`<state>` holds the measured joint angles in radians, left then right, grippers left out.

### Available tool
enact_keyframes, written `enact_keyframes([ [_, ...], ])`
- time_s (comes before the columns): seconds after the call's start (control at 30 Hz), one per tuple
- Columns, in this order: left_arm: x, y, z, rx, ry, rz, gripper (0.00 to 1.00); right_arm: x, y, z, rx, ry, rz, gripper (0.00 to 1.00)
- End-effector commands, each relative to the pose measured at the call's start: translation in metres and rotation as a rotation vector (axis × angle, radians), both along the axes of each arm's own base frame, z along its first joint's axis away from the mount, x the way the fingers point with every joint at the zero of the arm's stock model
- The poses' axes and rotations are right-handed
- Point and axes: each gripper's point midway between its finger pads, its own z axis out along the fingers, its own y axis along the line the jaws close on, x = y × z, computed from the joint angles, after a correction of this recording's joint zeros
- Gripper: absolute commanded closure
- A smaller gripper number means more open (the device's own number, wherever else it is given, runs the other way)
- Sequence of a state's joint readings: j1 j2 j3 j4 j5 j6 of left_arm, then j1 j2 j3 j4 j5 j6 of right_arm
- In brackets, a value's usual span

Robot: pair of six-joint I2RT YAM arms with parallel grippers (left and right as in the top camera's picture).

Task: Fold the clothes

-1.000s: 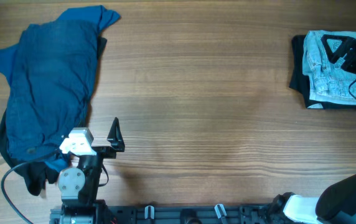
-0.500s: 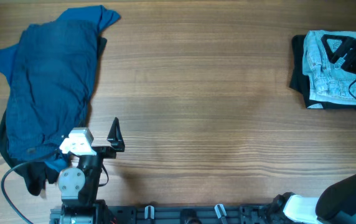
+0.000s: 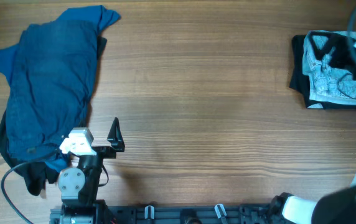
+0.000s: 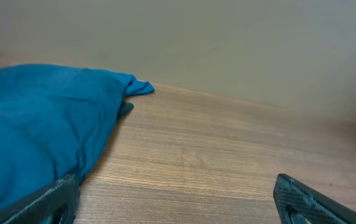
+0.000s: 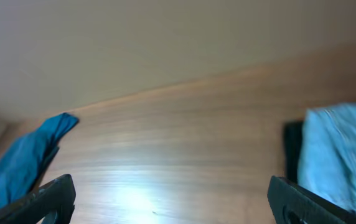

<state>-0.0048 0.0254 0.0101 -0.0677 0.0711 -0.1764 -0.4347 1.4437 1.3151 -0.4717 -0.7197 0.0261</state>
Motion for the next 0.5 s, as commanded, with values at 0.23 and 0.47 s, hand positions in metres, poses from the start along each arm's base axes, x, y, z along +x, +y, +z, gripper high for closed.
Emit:
enact_keyframes([
  [0.23,0.000,0.003,-0.003,0.014,0.006,0.015,0.00,-0.071,0.140,0.107,-0.576,-0.409,0.227,0.00],
  [0.47,0.000,0.003,-0.003,0.014,0.006,0.015,0.00,-0.117,0.157,0.100,-0.675,-0.651,0.268,0.00],
])
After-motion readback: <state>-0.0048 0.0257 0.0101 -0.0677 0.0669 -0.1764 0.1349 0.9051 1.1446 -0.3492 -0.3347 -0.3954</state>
